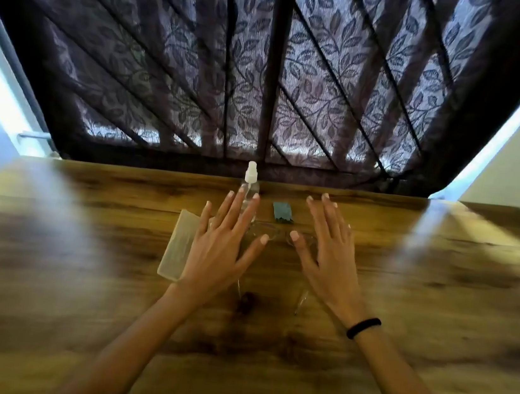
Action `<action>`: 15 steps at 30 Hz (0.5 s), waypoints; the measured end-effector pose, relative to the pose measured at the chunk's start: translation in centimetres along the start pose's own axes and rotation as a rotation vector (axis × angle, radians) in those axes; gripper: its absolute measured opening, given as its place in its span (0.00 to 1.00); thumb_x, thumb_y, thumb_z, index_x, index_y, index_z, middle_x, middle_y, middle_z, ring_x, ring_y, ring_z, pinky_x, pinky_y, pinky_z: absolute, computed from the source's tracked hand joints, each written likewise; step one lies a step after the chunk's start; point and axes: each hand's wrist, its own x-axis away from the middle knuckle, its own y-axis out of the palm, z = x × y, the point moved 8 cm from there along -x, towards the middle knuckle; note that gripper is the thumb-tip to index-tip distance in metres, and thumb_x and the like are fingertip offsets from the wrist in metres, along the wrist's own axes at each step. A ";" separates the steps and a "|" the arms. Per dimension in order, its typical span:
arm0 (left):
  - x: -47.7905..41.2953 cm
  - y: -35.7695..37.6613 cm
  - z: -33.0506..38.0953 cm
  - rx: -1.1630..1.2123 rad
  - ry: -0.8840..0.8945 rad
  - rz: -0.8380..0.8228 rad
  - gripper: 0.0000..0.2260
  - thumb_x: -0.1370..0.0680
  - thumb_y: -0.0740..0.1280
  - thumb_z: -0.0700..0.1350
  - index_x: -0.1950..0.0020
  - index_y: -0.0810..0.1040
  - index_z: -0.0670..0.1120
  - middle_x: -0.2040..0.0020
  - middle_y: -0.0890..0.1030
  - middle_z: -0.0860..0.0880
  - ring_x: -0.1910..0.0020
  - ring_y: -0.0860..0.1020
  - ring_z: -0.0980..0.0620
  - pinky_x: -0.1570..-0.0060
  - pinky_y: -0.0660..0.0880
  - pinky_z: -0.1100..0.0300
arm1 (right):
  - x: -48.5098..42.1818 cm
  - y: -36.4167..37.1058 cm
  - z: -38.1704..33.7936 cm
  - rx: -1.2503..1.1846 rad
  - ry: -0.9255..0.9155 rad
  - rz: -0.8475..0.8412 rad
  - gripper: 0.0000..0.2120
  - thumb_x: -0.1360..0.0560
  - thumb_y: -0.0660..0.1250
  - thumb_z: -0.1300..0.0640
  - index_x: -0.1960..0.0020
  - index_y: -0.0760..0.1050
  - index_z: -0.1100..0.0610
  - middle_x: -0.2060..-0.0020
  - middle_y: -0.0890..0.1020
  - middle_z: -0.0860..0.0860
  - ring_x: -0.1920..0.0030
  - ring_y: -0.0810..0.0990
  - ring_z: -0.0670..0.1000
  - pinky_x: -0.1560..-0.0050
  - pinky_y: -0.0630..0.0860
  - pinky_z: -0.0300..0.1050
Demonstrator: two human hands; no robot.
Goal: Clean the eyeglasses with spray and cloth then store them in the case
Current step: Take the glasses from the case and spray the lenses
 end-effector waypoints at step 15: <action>1.7 4.2 -1.6 -0.153 -0.023 -0.152 0.23 0.19 0.47 0.55 0.27 0.58 0.48 0.26 0.63 0.47 0.26 0.56 0.51 0.27 0.44 0.46 | 3.6 3.0 4.4 -0.101 0.140 -0.091 0.19 0.19 0.50 0.54 0.28 0.59 0.50 0.27 0.60 0.49 0.32 0.57 0.40 0.35 0.58 0.38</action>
